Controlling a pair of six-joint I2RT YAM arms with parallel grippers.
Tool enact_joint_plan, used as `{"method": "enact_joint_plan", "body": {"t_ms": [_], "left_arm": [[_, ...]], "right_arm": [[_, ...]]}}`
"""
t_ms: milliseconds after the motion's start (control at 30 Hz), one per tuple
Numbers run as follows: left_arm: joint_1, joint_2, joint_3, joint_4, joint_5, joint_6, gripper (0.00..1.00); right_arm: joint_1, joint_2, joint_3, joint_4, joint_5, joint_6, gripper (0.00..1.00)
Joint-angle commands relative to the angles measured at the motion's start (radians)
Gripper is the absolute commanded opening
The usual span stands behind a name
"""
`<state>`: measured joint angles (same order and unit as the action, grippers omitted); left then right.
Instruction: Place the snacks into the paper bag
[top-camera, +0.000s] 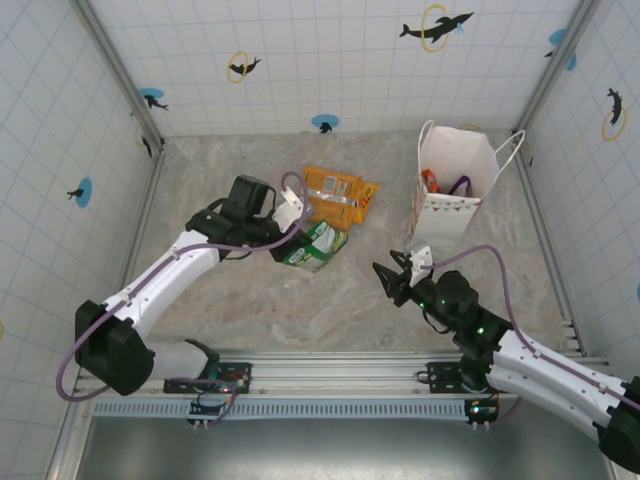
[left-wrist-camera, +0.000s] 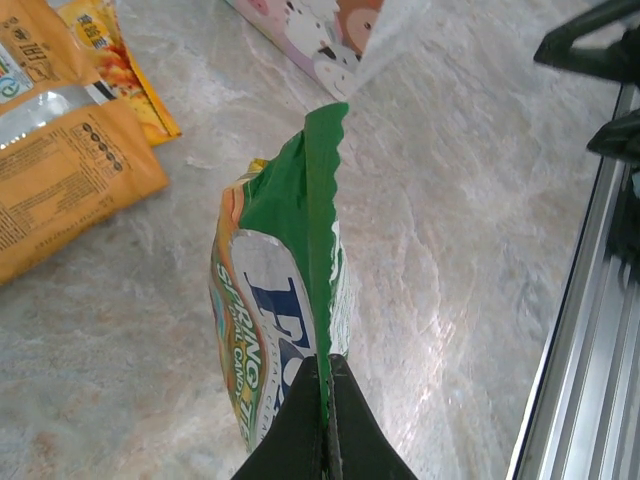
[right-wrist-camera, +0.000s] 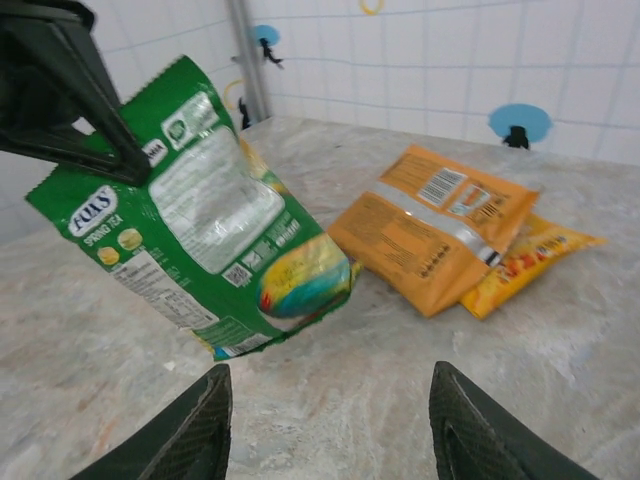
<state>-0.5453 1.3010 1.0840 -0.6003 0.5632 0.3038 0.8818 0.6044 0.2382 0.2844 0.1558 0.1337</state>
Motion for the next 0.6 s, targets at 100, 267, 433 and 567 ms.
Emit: {"method": "enact_joint_plan", "body": {"t_ms": [100,267,433,567], "left_arm": [[-0.030,-0.047,0.019,-0.100,0.003,0.154,0.00],[-0.044,-0.063,0.007,-0.136,0.020,0.232,0.00],[-0.059,-0.071,0.010,-0.167,0.051,0.296,0.00],[-0.098,-0.072,0.009,-0.180,0.035,0.328,0.00]], "right_arm": [[-0.005,0.036,0.104,-0.076,-0.131,-0.127,0.56],[-0.005,0.080,0.166,-0.143,-0.182,-0.188,0.64],[-0.005,0.139,0.225,-0.193,-0.238,-0.240,0.75],[-0.004,0.201,0.253,-0.197,-0.324,-0.256,0.76]]}}
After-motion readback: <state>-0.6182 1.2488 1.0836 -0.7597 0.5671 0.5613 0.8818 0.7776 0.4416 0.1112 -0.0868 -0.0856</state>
